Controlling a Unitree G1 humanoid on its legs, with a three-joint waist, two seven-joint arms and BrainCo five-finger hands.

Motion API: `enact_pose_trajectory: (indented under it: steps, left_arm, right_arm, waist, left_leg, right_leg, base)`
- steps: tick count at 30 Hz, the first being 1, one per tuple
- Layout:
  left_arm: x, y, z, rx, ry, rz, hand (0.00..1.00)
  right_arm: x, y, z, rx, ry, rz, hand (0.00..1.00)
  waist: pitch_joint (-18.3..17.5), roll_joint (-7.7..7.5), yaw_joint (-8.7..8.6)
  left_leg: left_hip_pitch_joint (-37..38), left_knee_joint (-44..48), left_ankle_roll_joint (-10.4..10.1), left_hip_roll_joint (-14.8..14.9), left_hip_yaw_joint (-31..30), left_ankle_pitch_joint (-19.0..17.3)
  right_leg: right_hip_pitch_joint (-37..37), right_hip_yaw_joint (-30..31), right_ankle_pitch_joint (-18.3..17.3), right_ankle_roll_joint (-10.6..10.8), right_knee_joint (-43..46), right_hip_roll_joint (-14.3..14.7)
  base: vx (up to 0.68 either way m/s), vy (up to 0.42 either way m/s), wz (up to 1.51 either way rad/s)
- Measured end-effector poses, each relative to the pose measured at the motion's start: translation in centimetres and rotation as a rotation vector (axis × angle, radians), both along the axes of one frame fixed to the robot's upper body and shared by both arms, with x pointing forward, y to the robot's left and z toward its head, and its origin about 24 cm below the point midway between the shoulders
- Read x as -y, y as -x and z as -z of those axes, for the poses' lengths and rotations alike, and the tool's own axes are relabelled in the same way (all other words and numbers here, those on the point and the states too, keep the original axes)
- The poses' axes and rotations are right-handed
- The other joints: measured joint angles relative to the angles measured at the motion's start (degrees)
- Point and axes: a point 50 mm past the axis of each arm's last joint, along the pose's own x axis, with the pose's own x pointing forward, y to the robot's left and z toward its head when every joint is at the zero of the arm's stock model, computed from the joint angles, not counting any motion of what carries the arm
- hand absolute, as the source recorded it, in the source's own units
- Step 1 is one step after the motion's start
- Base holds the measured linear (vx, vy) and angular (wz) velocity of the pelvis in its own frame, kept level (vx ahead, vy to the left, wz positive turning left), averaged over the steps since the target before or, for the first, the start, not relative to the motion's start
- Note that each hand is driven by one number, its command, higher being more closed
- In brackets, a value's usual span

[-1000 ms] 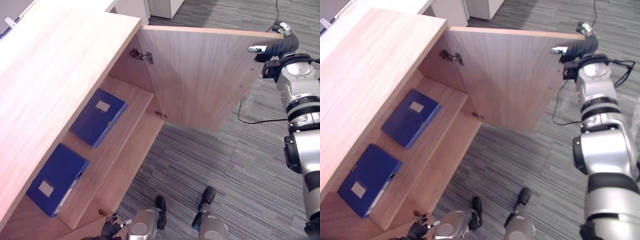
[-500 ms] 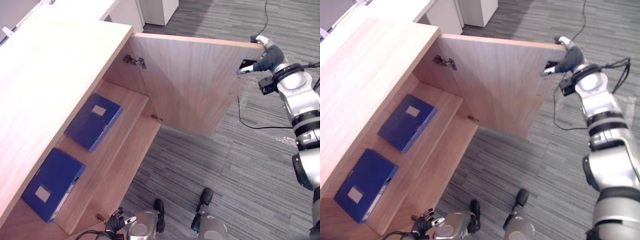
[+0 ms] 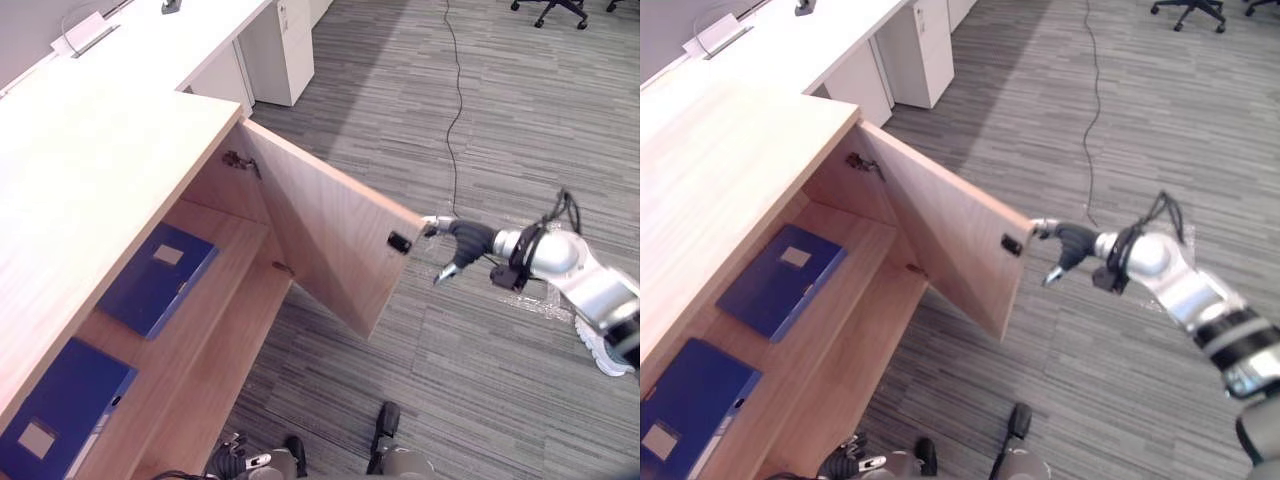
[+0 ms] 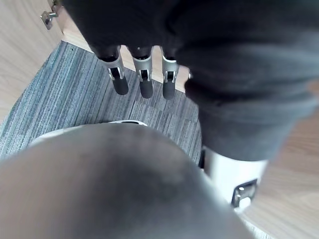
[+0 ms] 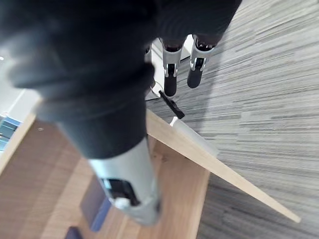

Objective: Walk over to the cabinet, pick up the folder, carry it to the office cabinet, place the folder inside the office cabinet, then close the office cabinet door

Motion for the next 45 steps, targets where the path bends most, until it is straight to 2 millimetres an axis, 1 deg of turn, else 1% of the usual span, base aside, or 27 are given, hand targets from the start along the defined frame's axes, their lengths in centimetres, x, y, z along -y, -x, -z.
enact_pose_trajectory:
  steps: [5, 7, 8, 10, 12, 14, 16, 19, 21, 24, 26, 27, 28, 31, 32, 33, 34, 35, 36, 37, 38, 39, 40, 41, 42, 43, 45]
  left_arm:
    - [-0.2, -0.3, -0.3, 0.013, -0.01, 0.034, 0.0]
    - [-0.3, -0.3, -0.4, 0.015, -0.011, 0.035, 0.0]
    - [-0.5, -0.2, -0.4, 0.016, -0.013, 0.033, 0.0]
    - [-0.7, -0.3, -0.6, 0.022, -0.022, 0.038, 0.0]
    - [-1.0, 0.0, -0.7, 0.022, -0.026, 0.028, 0.0]
    - [-1.1, 0.2, -0.7, 0.018, -0.027, 0.025, 0.0]
    - [-1.1, 0.3, -0.6, 0.01, -0.028, 0.026, 0.0]
    - [-1.0, 0.3, -0.6, 0.01, -0.02, 0.029, 0.0]
    - [-1.0, 0.2, -0.7, 0.011, -0.019, 0.03, 0.0]
    - [-1.0, 0.1, -0.8, 0.011, -0.016, 0.024, 0.0]
    - [-1.2, 0.1, -0.9, 0.012, -0.018, 0.007, 0.0]
    - [-1.4, 0.2, -0.9, 0.013, -0.018, -0.011, 0.0]
    - [-1.4, 0.3, -0.9, 0.013, -0.017, -0.025, 0.0]
    - [-1.5, 0.5, -1.0, 0.017, -0.003, -0.084, 0.0]
    - [-1.4, 0.4, -1.0, 0.022, 0.002, -0.099, 0.0]
    - [-1.1, 0.3, -1.0, 0.03, 0.022, -0.138, 0.0]
    - [-1.0, 0.3, -0.9, 0.029, 0.027, -0.151, 0.0]
    - [-0.8, 0.3, -0.9, 0.033, 0.036, -0.185, 0.0]
    - [-0.8, 0.4, -0.9, 0.033, 0.04, -0.206, 0.0]
    - [-0.7, 0.5, -0.9, 0.032, 0.042, -0.215, 0.0]
    - [-0.4, 0.7, -0.8, 0.029, 0.054, -0.247, 0.0]
    - [0.0, 0.7, -0.7, 0.027, 0.07, -0.28, 0.0]
    - [0.3, 0.7, -0.7, 0.025, 0.078, -0.294, 0.0]
    - [0.4, 0.8, -0.6, 0.021, 0.079, -0.311, 0.0]
    - [0.4, 0.8, -0.6, 0.02, 0.081, -0.316, 0.0]
    - [0.5, 0.8, -0.6, 0.02, 0.086, -0.334, 0.0]
    - [0.5, 0.8, -0.6, 0.022, 0.091, -0.356, 0.0]
  right_arm:
    - [-2.4, 4.5, 1.5, -0.098, -0.101, -0.162, 0.0]
    - [-2.5, 5.3, 1.6, -0.125, -0.111, -0.18, 0.0]
    - [-2.2, 5.8, 1.9, -0.166, -0.108, -0.183, 0.0]
    - [-0.4, 7.2, 4.1, -0.35, 0.003, -0.146, 0.0]
    - [2.1, 9.5, 8.0, -0.575, 0.098, -0.052, 0.0]
    - [2.4, 10.2, 8.8, -0.621, 0.113, -0.044, 0.0]
    - [2.3, 10.1, 9.1, -0.623, 0.108, -0.041, 0.0]
    - [2.6, 9.9, 10.4, -0.639, 0.101, -0.005, 0.0]
    - [2.2, 9.8, 11.2, -0.641, 0.076, 0.005, 0.0]
    - [0.7, 10.3, 13.4, -0.687, 0.01, 0.002, 0.0]
    - [-0.4, 10.7, 15.5, -0.728, -0.035, 0.013, 0.0]
    - [-0.7, 10.7, 16.7, -0.751, -0.054, 0.04, 0.0]
    - [-0.8, 10.5, 17.3, -0.756, -0.064, 0.062, 0.0]
    - [-1.0, 8.7, 19.5, -0.719, -0.054, 0.187, 0.0]
    - [-0.8, 8.2, 20.1, -0.699, -0.045, 0.233, 0.0]
    - [-0.3, 7.4, 20.9, -0.669, -0.05, 0.328, 0.0]
    - [-0.1, 7.1, 21.3, -0.656, -0.053, 0.376, 0.0]
    - [0.5, 6.9, 22.3, -0.636, -0.073, 0.505, 0.0]
    - [0.7, 6.9, 23.0, -0.624, -0.07, 0.573, 0.0]
    - [0.8, 7.0, 23.4, -0.624, -0.074, 0.615, 0.0]
    - [0.9, 6.9, 24.2, -0.626, -0.1, 0.714, 0.0]
    - [1.1, 7.1, 25.0, -0.623, -0.142, 0.841, 0.0]
    - [1.2, 7.5, 25.5, -0.633, -0.17, 0.91, 0.0]
    - [1.4, 8.7, 26.5, -0.659, -0.226, 1.049, 0.0]
    - [1.4, 9.4, 27.0, -0.673, -0.249, 1.099, 0.0]
    - [1.4, 11.9, 28.4, -0.723, -0.349, 1.291, 0.0]
    - [1.3, 13.5, 29.1, -0.748, -0.421, 1.403, 0.0]
  waist:
    - [0.15, -0.42, 1.17]
    - [0.08, -0.73, 1.35]
    - [-0.02, -1.23, 1.36]
    - [0.03, -2.28, 1.49]
    - [-0.24, -3.23, 1.29]
    - [-0.28, -3.26, 0.96]
    - [-0.41, -3.18, 0.47]
    - [-0.46, -3.24, 0.68]
    - [-0.5, -3.16, 0.92]
    - [-0.78, -3.25, 1.16]
    - [-0.91, -3.31, 1.28]
    - [-0.9, -3.32, 1.45]
    - [-0.92, -3.31, 1.62]
    - [-1.04, -3.17, 2.27]
    - [-1.22, -3.1, 2.94]
    - [-1.24, -3.02, 3.99]
    - [-1.23, -3.01, 4.37]
    - [-0.97, -2.53, 5.09]
    - [-0.91, -2.19, 5.67]
    - [-1.02, -1.98, 5.98]
    - [-0.96, -1.42, 6.3]
    - [-0.61, -0.87, 6.48]
    - [-0.59, -0.69, 6.59]
    - [-0.59, -0.48, 6.86]
    - [-0.61, -0.39, 6.89]
    - [-0.38, -0.47, 7.03]
    - [-0.17, -0.85, 7.28]
  left_leg:
    - [0.77, -0.74, 0.22, -0.53, 0.85, -0.07]
    - [0.77, -0.74, 0.31, -0.76, 0.85, -0.07]
    - [0.83, -0.74, 0.45, -0.97, 0.9, -0.01]
    - [0.9, -0.75, 0.82, -1.32, 0.95, 0.17]
    - [1.08, -0.79, 1.05, -1.6, 1.04, 0.31]
    - [1.6, -0.94, 1.45, -1.88, 1.36, 0.55]
    - [1.66, -0.96, 1.61, -2.02, 1.57, 0.65]
    - [1.36, -1.17, 1.46, -1.8, 1.33, 0.53]
    - [1.41, -1.81, 0.78, -1.46, 0.63, 0.01]
    - [0.25, -0.84, 0.25, -0.91, -0.87, -0.19]
    - [-1.36, 0.6, -0.1, -0.23, -2.33, -0.53]
    - [-1.8, 1.27, -0.35, 0.21, -3.05, -0.73]
    - [-1.95, 1.6, -0.51, 0.48, -3.32, -0.87]
    - [-2.94, 3.78, -1.08, 1.88, -5.0, -1.32]
    - [-3.61, 4.71, -1.01, 2.3, -5.19, -1.26]
    - [-5.03, 7.35, -0.2, 2.79, -4.7, -0.2]
    - [-5.75, 8.71, 0.44, 2.83, -4.3, 0.42]
    - [-6.52, 11.18, 0.81, 3.03, -2.6, 1.68]
    - [-6.5, 11.63, 1.29, 3.06, -1.18, 2.34]
    - [-6.49, 11.58, 1.18, 3.06, -0.67, 2.61]
    - [-6.46, 10.97, 0.55, 2.91, -0.11, 3.07]
    - [-6.43, 9.89, 0.84, 2.83, 0.36, 3.49]
    - [-6.42, 9.13, 0.88, 2.78, 0.52, 3.65]
    - [-6.36, 7.51, 0.95, 2.64, 0.72, 3.93]
    - [-6.24, 6.74, 0.9, 2.59, 0.86, 4.09]
    - [-4.77, 2.46, 0.42, 1.64, 1.09, 4.8]
    - [-3.45, -0.87, 0.75, 0.31, 0.73, 6.5]
  right_leg:
    - [-0.24, 0.86, 0.05, 0.05, 0.26, -0.32]
    - [-0.22, 0.87, 0.07, 0.09, 0.27, -0.55]
    - [-0.2, 0.95, 0.09, 0.11, 0.27, -0.73]
    - [-0.21, 1.13, 0.22, 0.29, 0.28, -1.02]
    - [-0.28, 1.45, 0.26, 0.34, 0.29, -1.2]
    - [-0.26, 1.76, 0.27, 0.34, 0.3, -1.35]
    - [-0.55, 2.16, 0.25, 0.37, 0.3, -1.41]
    - [-0.95, 2.11, 0.19, 0.35, 0.27, -1.36]
    - [-0.97, 1.41, 0.15, 0.32, 0.03, -1.08]
    - [-0.7, -0.15, -0.23, 0.26, -0.02, -0.89]
    - [-0.52, -1.45, -0.65, 0.34, -0.01, -0.45]
    - [-0.22, -1.97, -0.94, 0.03, 0.0, -0.1]
    - [-0.06, -2.17, -1.02, -0.04, 0.01, 0.16]
    - [1.1, -4.54, -1.76, -0.67, 0.29, 1.28]
    - [1.32, -5.29, -1.93, -1.02, 0.3, 1.53]
    - [1.93, -7.05, -2.32, -1.08, 0.32, 1.51]
    - [2.35, -7.91, -2.5, -1.05, 0.32, 1.3]
    - [4.13, -9.87, -3.14, -0.93, 0.31, 0.82]
    - [5.08, -10.98, -3.54, -0.77, 0.32, 0.52]
    - [5.5, -11.41, -3.74, -0.74, 0.31, 0.44]
    - [6.13, -13.04, -4.01, -0.63, 0.32, 0.35]
    - [6.64, -14.77, -4.27, -0.55, 0.33, 0.26]
    - [6.86, -15.77, -4.35, -0.49, 0.33, 0.22]
    - [7.49, -18.17, -4.53, -0.34, 0.37, 0.12]
    - [7.85, -19.3, -4.62, -0.27, 0.37, 0.01]
    - [9.42, -23.45, -5.0, 0.14, 0.55, -0.87]
    - [10.22, -25.53, -5.26, 0.54, 1.11, -2.24]
  base:
    - [0.06, 0.052, -0.07]
    - [0.08, 0.082, 0.02]
    - [0.08, 0.097, -0.01]
    - [0.06, 0.077, -0.04]
    - [0.05, 0.065, -0.09]
    - [0.01, 0.05, -0.24]
    - [-0.04, 0.036, -0.21]
    - [-0.07, 0.023, 0.02]
    - [-0.09, 0.016, 0.12]
    - [-0.09, -0.001, 0.23]
    - [-0.04, -0.019, 0.32]
    - [-0.01, -0.018, 0.26]
    - [0.02, -0.027, 0.24]
    - [0.05, -0.04, 0.29]
    - [0.06, -0.033, 0.48]
    - [0.07, -0.027, 0.53]
    - [0.08, -0.027, 0.78]
    - [0.06, -0.017, 0.73]
    - [0.04, -0.016, 0.73]
    - [0.03, -0.003, 0.58]
    - [0.02, 0.001, 0.66]
    - [0.02, 0.004, 0.7]
    - [0.0, 0.004, 0.81]
    - [0.0, 0.004, 0.71]
    - [0.02, 0.032, 1.24]
    - [0.03, 0.042, 1.08]
    - [0.03, 0.078, 0.88]
